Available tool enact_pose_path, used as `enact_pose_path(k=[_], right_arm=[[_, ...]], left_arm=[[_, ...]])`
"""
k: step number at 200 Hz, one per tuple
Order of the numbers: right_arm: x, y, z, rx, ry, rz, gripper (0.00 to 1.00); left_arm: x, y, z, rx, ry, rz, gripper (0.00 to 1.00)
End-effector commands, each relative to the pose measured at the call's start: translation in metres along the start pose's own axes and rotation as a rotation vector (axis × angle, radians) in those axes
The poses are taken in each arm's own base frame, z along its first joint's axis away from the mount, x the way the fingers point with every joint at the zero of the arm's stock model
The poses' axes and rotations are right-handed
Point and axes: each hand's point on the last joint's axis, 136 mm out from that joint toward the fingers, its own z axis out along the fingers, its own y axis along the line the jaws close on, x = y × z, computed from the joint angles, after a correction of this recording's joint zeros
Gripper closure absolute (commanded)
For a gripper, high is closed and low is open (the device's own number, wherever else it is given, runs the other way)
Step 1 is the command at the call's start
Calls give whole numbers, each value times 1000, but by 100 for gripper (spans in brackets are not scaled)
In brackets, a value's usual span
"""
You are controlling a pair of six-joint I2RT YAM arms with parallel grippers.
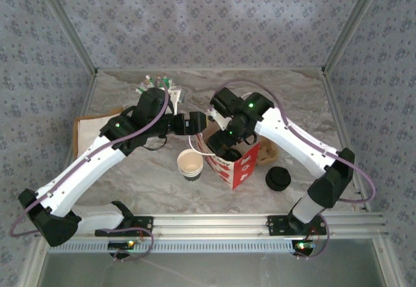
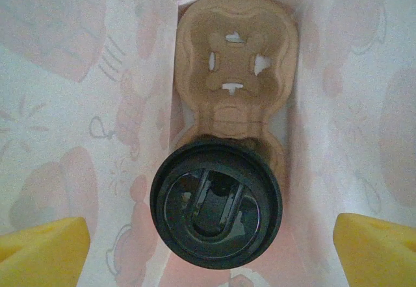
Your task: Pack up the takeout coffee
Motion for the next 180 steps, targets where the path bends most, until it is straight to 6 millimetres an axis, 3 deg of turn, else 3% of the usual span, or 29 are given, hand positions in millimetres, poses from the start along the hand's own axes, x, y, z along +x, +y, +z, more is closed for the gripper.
enact_pose_path(k=[1, 93, 180], right_arm=[[-7, 7, -24, -32, -79, 13, 2], [-17, 10, -63, -68, -268, 18, 2], [-15, 9, -102, -81, -471, 16, 2]], left_arm=[[-11, -11, -11, 33, -40, 17, 5], [-16, -14, -23, 39, -74, 22, 5], [-21, -15, -59, 75, -186, 31, 4]])
